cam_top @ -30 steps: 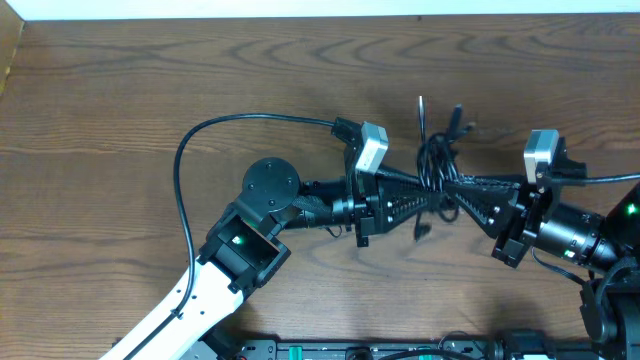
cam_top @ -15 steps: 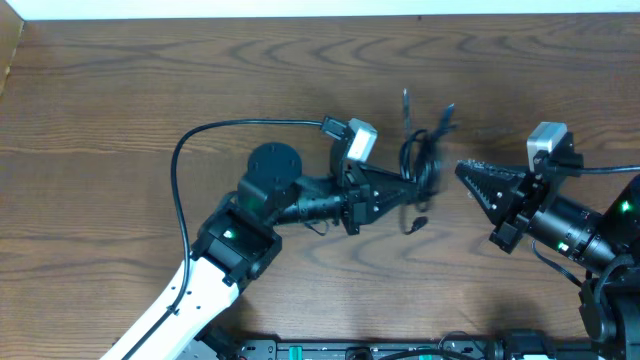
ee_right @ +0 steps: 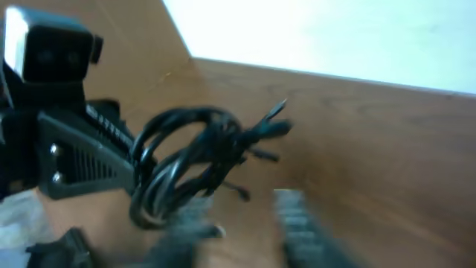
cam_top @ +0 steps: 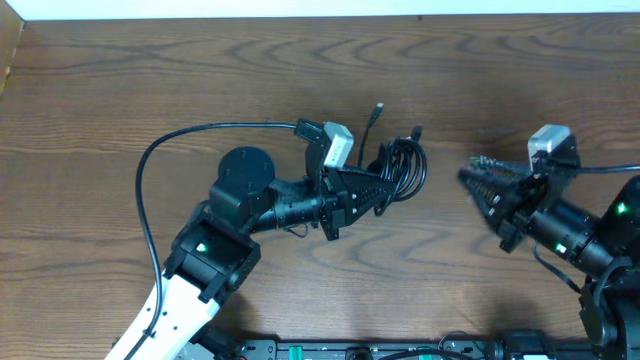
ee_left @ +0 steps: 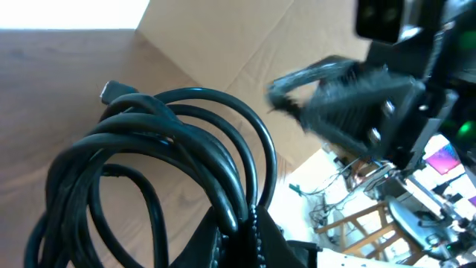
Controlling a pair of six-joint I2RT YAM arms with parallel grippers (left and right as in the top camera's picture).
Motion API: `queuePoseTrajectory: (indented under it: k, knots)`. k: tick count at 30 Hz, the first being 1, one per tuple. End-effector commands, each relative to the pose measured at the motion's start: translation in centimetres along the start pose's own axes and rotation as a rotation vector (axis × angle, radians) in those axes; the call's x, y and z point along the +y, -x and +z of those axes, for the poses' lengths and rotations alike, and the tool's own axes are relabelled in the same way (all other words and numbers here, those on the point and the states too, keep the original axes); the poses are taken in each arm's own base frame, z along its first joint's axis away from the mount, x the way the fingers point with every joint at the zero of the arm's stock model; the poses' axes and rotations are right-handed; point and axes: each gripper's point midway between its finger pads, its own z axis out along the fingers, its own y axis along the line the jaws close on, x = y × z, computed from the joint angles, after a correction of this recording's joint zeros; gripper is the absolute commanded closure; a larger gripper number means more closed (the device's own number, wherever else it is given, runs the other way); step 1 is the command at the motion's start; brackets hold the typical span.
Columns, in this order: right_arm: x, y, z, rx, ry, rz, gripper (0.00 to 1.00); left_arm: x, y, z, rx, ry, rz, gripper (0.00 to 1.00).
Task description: Untangle cables
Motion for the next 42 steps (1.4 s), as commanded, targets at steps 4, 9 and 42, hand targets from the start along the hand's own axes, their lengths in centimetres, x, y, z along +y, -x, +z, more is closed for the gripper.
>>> queuePoseTrajectory:
  k: [4, 9, 42]
  knots:
    - [2.5, -0.8, -0.1, 0.056, 0.147, 0.197, 0.01, -2.4, 1.9, -0.6, -0.061, -0.052, 0.195, 0.92]
    - [3.7, -0.7, 0.1, 0.086, 0.246, 0.257, 0.01, -3.7, 2.2, -0.3, -0.08, -0.091, 0.265, 0.92]
    - [7.7, 1.3, 0.9, 0.06, 0.491, 0.086, 0.99, -7.1, 2.5, 0.8, -0.134, -0.162, 0.326, 0.92]
